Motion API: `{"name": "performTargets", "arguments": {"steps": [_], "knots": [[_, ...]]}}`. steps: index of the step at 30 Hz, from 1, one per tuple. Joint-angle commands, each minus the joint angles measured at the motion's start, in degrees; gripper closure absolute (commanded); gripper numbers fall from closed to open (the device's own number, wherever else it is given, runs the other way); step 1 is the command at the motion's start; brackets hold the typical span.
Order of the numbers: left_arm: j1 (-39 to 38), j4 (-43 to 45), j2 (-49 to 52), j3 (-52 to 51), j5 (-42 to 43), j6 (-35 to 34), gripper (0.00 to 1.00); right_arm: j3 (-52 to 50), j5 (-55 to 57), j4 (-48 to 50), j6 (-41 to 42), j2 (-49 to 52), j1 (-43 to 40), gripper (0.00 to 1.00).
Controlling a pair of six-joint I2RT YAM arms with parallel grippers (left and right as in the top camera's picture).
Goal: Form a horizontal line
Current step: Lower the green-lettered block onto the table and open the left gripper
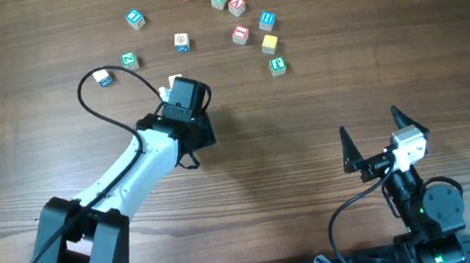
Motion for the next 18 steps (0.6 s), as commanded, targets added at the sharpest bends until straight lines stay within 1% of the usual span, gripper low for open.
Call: {"name": "performTargets", "arguments": {"steps": [1,9,18], "knots": [[-0.2,1.6,0.7,-1.4,-0.9,-0.8,0.46,0.0,-0.7,0.2,-0.7,-0.4,-0.2,0.00],[-0.2,1.7,0.8,-1.6,-0.9,-0.8,0.49,0.0,-0.7,0.2,-0.7,-0.4,-0.2,0.00],[-0.2,1.6,0.8,-1.7,-1.0,-0.6,0.49,0.0,-0.7,0.2,-0.7,-0.4,-0.2,0.00]]}}
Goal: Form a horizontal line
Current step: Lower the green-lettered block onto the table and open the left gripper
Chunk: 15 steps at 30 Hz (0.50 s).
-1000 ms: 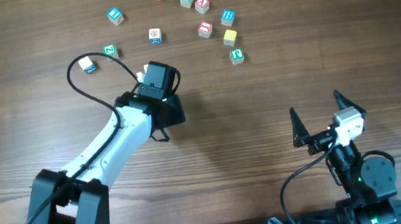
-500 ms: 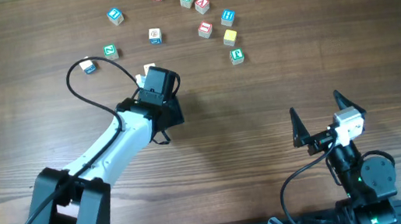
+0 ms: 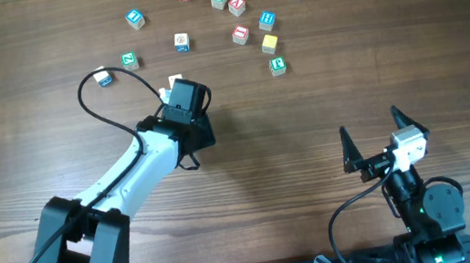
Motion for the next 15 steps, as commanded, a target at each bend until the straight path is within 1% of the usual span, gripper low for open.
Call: {"name": "performTargets", "arguments": {"steps": [1,8,10,15], "knots": [[-0.2,0.2,0.8,-0.9,-1.0,-0.5,0.49,0.0,-0.7,0.2,-0.7,-0.4,-0.2,0.00],[-0.2,1.0,0.8,-1.4,-1.0,-0.5,0.48,0.0,-0.7,0.2,-0.7,-0.4,-0.2,0.00],[-0.2,1.0,0.8,-1.4,-1.0,-0.5,0.51,0.0,-0.7,0.2,-0.7,-0.4,-0.2,0.00],[-0.2,1.0,0.8,-1.4,-1.0,-0.5,0.53,0.0,-0.7,0.2,-0.7,-0.4,-0.2,0.00]]}}
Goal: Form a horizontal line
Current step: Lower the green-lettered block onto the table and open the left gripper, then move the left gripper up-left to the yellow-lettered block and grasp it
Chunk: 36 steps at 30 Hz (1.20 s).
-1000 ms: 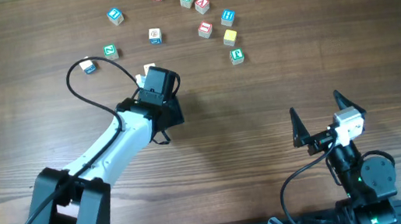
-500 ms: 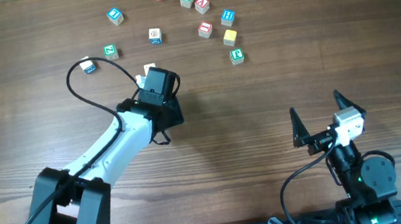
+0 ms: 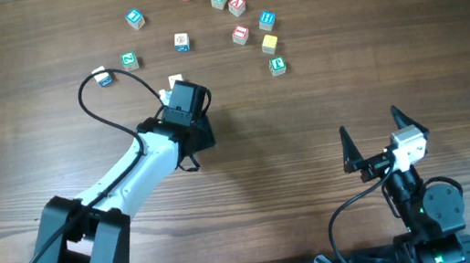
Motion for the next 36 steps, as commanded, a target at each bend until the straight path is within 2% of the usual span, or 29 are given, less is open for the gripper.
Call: {"name": "performTargets", "arguments": {"steps": [1,4,10,14,16,18,21,26,28,32,34,36], "knots": [[-0.2,0.2,0.8,-0.6,-1.0,-0.5,0.55,0.0,-0.7,0.2,-0.7,-0.4,-0.2,0.00],[-0.2,0.2,0.9,-0.6,-1.0,-0.5,0.60,0.0,-0.7,0.2,-0.6,-0.4,-0.2,0.00],[-0.2,0.8,3.7,-0.6,-1.0,-0.5,0.57,0.0,-0.7,0.2,-0.7,-0.4,-0.2,0.00],[-0.2,2.6,3.7,-0.6,-1.0,-0.3,0.60,0.0,-0.7,0.2,-0.7,-0.4,-0.2,0.00],[-0.2,3.7,3.6,-0.6,-1.2,3.4,0.65,0.0,-0.7,0.2,-0.7,-0.4,-0.2,0.00],[-0.2,3.6,3.6,-0.6,-1.2,5.6,0.66,0.0,-0.7,0.2,-0.6,-0.4,-0.2,0.00],[-0.2,3.3,3.6,-0.6,-1.2,5.6,0.67,0.0,-0.7,0.2,-0.6,-0.4,-0.2,0.00],[-0.2,3.4,3.7,-0.6,-1.2,5.5,0.50,0.0,-0.7,0.2,-0.7,-0.4,-0.2,0.00],[-0.2,3.3,3.7,-0.6,-1.1,5.5,0.39,0.0,-0.7,0.2,-0.7,-0.4,-0.2,0.00],[-0.1,3.4,3.6,-0.4,-1.2,7.2,0.37,0.0,-0.7,0.2,-0.7,-0.4,-0.2,0.00],[1.3,-0.2,2.9,3.6,-1.2,11.6,0.29,0.0,-0.7,0.2,-0.7,-0.4,-0.2,0.00],[4.5,-8.9,2.3,13.6,-1.1,12.9,0.23,0.0,-0.7,0.2,-0.7,-0.4,-0.2,0.00]]}}
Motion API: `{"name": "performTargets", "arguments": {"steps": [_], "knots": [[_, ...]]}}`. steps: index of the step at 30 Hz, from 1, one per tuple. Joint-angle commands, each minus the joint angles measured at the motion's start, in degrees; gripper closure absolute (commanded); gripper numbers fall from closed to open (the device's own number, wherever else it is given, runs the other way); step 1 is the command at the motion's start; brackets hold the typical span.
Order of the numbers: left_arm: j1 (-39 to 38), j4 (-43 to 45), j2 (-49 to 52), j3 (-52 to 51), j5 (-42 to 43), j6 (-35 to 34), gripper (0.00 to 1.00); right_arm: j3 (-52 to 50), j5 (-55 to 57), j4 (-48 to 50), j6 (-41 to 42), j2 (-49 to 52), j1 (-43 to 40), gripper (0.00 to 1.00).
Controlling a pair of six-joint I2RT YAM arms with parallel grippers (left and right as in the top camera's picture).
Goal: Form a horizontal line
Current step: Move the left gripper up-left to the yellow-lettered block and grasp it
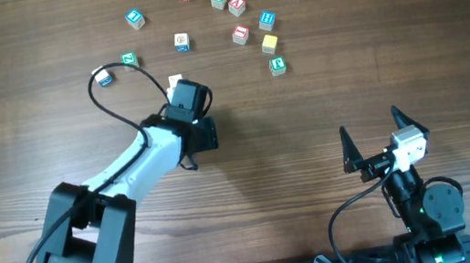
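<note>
Several small lettered cubes lie scattered at the far side of the table, among them a blue one (135, 18), a green one (128, 60), a yellow one (270, 43) and a white one with blue (102, 75). My left gripper (179, 88) points at the far edge, its fingers hidden under the wrist. A white cube (176, 82) shows right at its tip, and whether it is gripped cannot be told. My right gripper (374, 135) stands open near the front right, far from all cubes.
The left arm's black cable (115, 67) loops out to the left, close to the white-and-blue cube and the green cube. More cubes sit at the back: red ones (237, 5), a green one (277, 65), a grey-white one. The wooden table (346, 70) bears them.
The left arm's elbow has swung a little to the right and its cable loop has shifted right and tightened. The wrist stays by the white cube. The right arm has not moved.
At every earlier moment my left gripper sat over the white cube below the scattered group, hardly shifting, and the right gripper stood open at the front right. By now only the left arm's pose and cable have changed; the cubes lie where they were.
</note>
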Motion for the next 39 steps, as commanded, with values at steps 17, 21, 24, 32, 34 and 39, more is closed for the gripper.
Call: {"name": "performTargets", "arguments": {"steps": [17,21,24,32,34,39], "knots": [[20.2,-12.1,9.8,52.6,5.3,8.9,0.17,0.0,-0.7,0.2,-0.7,-0.4,-0.2,0.01],[22.6,-13.3,17.5,52.6,5.0,8.6,0.12,0.0,-0.7,0.3,-0.7,-0.4,-0.2,0.00],[24.9,-14.9,21.4,52.6,5.0,4.5,0.09,0.0,-0.7,0.2,-0.7,-0.4,-0.2,0.00],[30.6,-18.4,27.4,52.5,5.0,1.1,0.11,0.0,-0.7,0.2,-0.7,-0.4,-0.2,0.00],[30.6,-18.6,28.6,52.0,5.0,1.1,0.17,0.0,-0.7,0.3,-0.7,-0.4,-0.2,0.00],[30.6,-18.6,30.8,51.6,5.0,0.7,0.28,0.0,-0.7,0.3,-0.6,-0.4,-0.2,0.00]]}}
